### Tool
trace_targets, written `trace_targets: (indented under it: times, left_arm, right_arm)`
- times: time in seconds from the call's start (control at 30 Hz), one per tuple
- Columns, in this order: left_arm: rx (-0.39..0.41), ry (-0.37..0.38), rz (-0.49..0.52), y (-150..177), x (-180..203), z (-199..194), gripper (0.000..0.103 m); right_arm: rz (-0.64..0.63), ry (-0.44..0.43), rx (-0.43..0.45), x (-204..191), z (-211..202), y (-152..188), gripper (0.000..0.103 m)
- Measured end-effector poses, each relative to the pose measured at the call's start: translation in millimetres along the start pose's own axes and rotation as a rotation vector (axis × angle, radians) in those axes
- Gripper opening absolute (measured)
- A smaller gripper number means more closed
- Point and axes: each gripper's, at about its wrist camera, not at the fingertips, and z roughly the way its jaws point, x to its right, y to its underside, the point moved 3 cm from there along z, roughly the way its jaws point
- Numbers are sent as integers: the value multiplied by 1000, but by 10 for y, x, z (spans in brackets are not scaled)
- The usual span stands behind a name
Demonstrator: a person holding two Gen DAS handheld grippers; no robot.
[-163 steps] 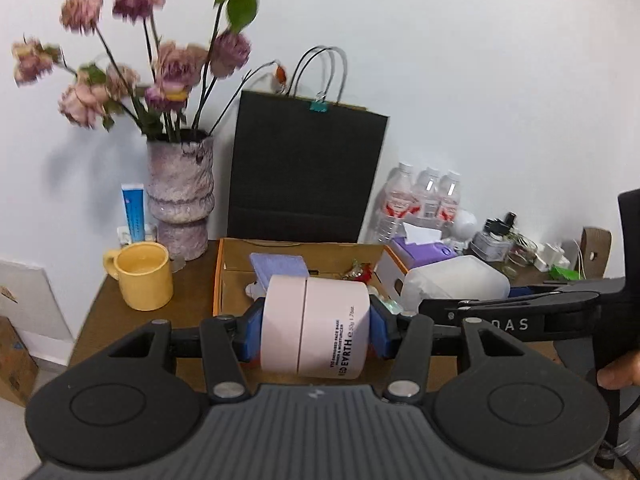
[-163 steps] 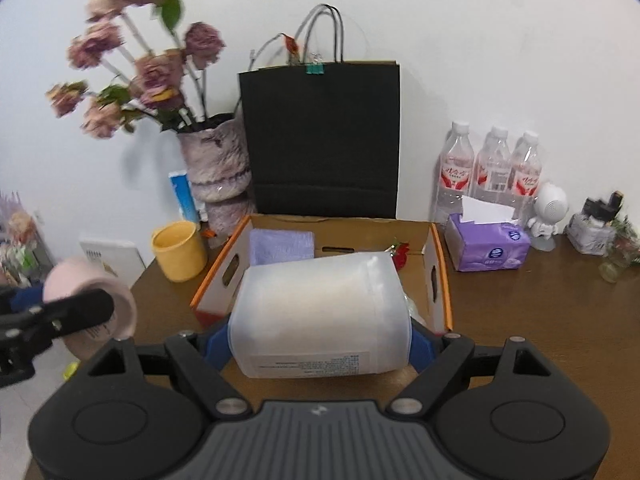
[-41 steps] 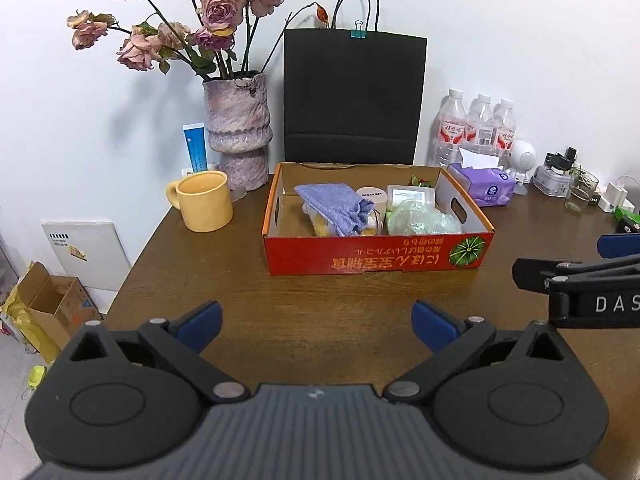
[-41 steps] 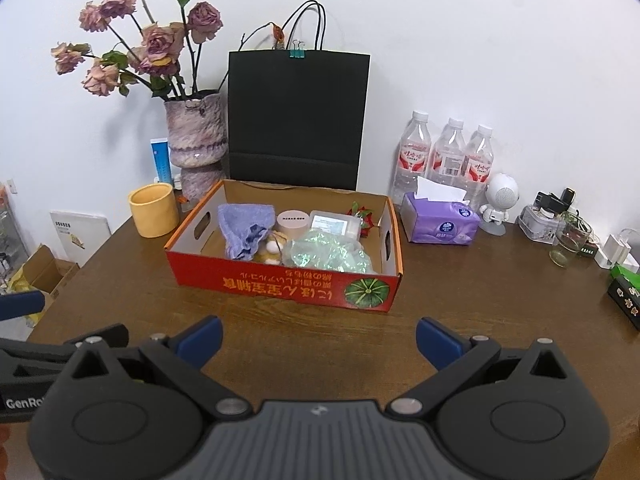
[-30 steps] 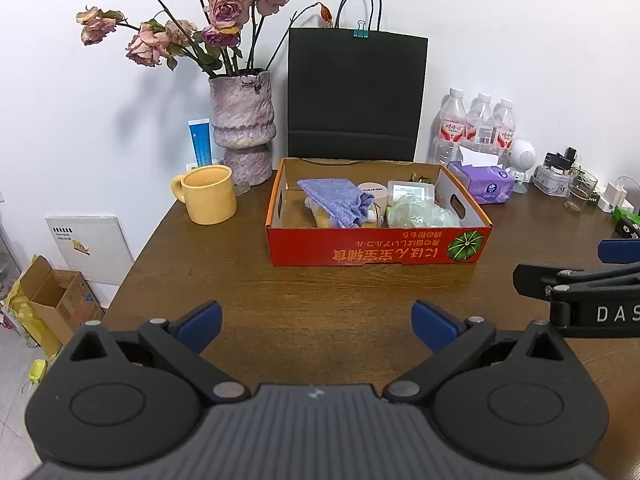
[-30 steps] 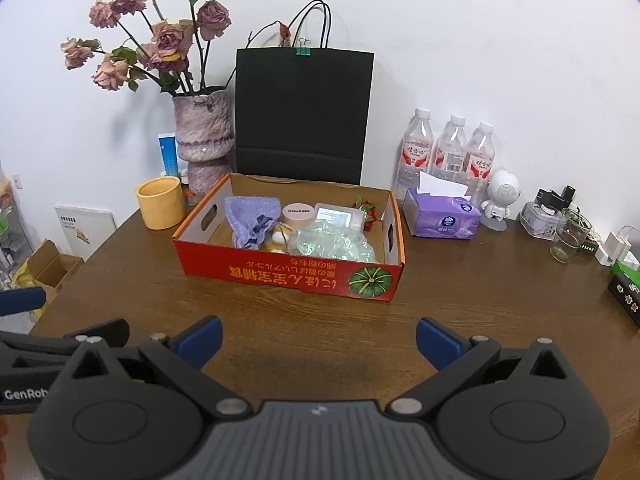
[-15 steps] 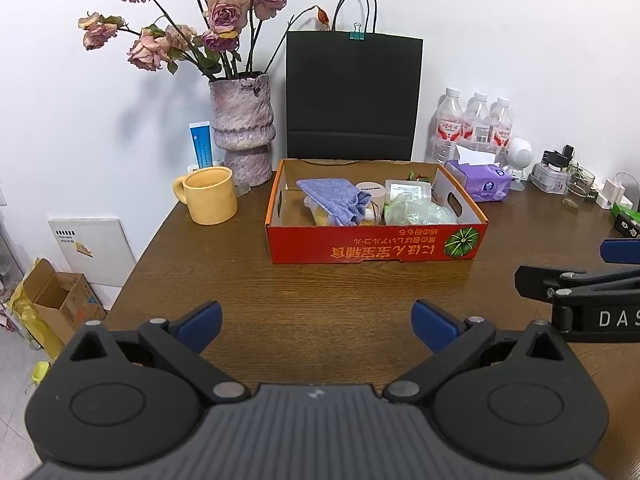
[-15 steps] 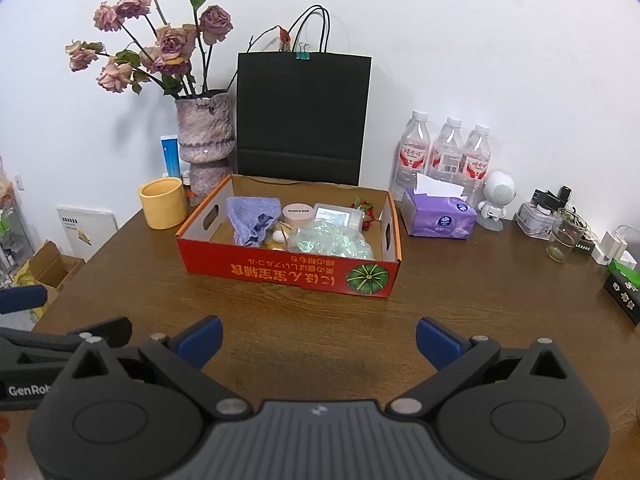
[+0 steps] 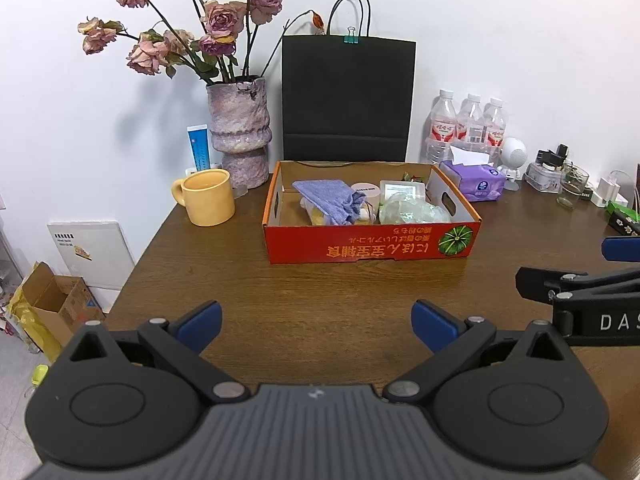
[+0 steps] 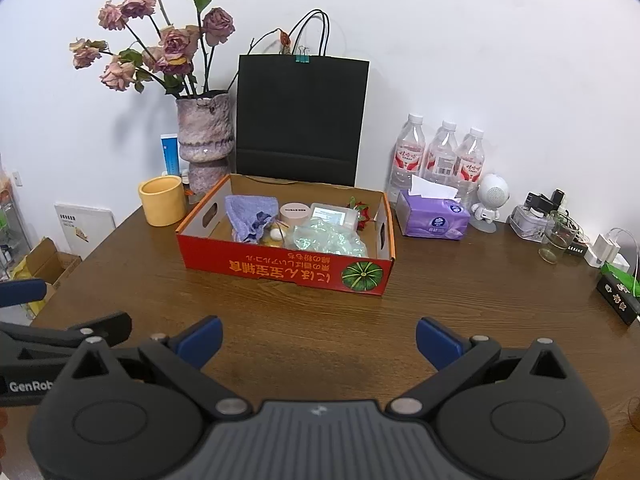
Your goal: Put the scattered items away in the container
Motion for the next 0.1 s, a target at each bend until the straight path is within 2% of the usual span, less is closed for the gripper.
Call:
trace_targets:
  times: [0.1]
  left_arm:
    - [0, 1, 1, 12, 1, -7, 103]
  right_arm:
    - [2, 0, 0, -7, -9, 14, 103]
